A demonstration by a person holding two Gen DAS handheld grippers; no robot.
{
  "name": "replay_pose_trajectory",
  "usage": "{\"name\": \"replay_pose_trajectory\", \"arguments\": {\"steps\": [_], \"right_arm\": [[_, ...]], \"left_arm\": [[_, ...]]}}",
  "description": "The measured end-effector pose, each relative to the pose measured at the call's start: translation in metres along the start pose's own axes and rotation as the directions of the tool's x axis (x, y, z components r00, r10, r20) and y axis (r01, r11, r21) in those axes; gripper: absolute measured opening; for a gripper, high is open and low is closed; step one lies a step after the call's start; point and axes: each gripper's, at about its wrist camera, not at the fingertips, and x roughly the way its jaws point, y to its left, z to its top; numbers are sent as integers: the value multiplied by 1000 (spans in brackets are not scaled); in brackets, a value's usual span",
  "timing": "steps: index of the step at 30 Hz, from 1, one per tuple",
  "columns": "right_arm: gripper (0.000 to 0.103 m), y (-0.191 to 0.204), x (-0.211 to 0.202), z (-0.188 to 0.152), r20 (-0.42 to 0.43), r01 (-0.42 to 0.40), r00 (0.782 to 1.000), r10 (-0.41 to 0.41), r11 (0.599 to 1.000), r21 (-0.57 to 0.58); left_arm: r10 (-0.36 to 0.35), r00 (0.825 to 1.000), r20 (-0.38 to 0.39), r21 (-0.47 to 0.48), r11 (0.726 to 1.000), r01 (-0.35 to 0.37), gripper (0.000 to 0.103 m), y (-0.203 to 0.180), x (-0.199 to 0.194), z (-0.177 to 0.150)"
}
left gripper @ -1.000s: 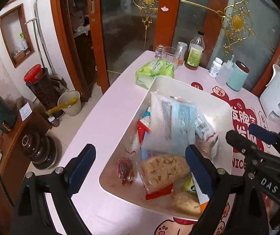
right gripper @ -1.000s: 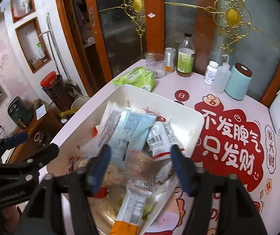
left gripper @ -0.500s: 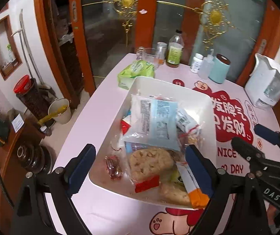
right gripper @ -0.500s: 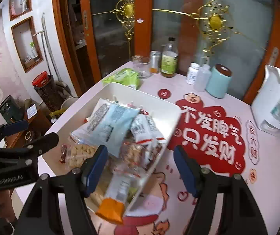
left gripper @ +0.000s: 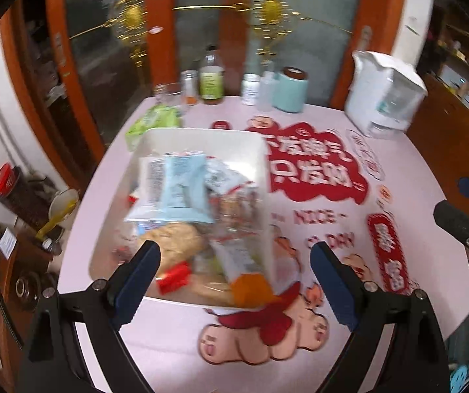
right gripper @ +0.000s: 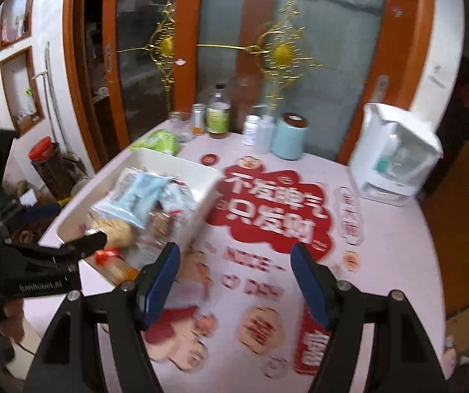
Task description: Organize snacks
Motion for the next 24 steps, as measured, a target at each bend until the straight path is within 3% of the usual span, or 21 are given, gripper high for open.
{"name": "replay_pose_trajectory", "arguments": {"steps": [11, 18, 24], "right_arm": [[70, -69, -46, -46, -5, 51, 999, -51, 982, 184], [70, -91, -57, -64, 18, 58, 998, -66, 951, 303], [70, -92, -53, -74, 3, 28, 1000, -30, 955, 295]], "left_arm": [[-51, 998, 40, 92, 995, 47, 92, -103, -47, -3], [-17, 998, 57, 54, 998, 14, 92, -130, -66, -16], [11, 999, 36, 34, 999, -12, 92, -143, -66, -27]]}}
